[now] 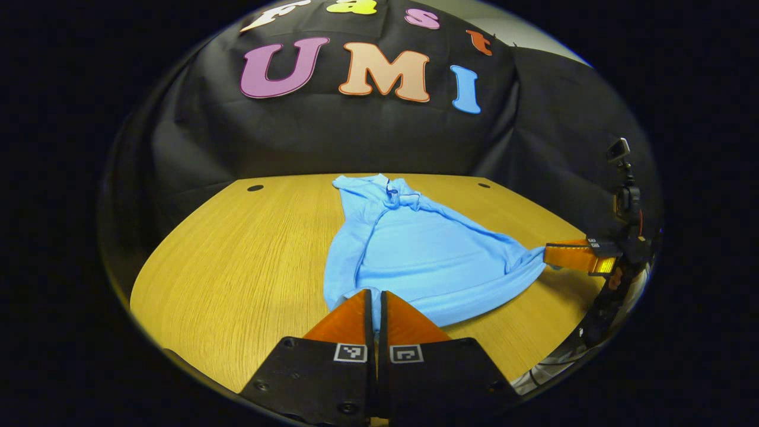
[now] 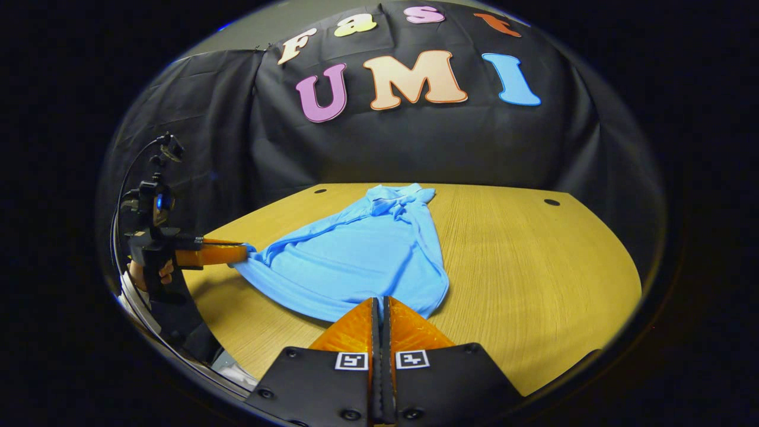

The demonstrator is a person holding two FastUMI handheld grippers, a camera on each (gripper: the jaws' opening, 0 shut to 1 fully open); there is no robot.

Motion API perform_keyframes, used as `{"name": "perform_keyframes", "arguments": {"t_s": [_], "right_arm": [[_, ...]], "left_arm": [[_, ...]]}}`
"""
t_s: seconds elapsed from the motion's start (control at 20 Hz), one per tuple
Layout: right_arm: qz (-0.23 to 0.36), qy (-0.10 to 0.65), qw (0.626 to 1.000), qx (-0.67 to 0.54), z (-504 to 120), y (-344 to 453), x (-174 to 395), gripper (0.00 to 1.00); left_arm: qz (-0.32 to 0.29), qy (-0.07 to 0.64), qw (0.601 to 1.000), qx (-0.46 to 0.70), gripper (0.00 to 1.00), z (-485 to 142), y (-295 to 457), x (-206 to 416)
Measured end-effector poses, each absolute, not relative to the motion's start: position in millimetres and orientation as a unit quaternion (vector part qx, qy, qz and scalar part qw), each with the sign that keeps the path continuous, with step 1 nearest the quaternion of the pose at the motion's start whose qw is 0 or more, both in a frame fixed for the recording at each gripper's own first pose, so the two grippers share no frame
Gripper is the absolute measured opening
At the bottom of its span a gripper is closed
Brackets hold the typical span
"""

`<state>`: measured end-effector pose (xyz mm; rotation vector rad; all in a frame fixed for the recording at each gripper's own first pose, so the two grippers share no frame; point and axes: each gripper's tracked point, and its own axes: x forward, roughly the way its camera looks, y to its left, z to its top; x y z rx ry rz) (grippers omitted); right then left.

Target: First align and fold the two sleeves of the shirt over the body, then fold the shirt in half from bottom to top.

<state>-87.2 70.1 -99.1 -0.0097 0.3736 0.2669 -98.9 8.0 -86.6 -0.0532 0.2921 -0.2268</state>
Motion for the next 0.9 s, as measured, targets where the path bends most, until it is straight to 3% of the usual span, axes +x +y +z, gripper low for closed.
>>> {"name": "perform_keyframes", "arguments": {"t_s": [0.45,0.9], "right_arm": [[0.125,0.159,0.979,-0.037,-51,74,7,0.02],[0.079,0.142,0.985,-0.061,-19,68,116,0.03]], "left_arm": [[-0.120,0.116,0.985,-0.042,0.00,-35,30,-6],[-0.107,0.097,0.986,-0.088,0.00,5,51,102]]}}
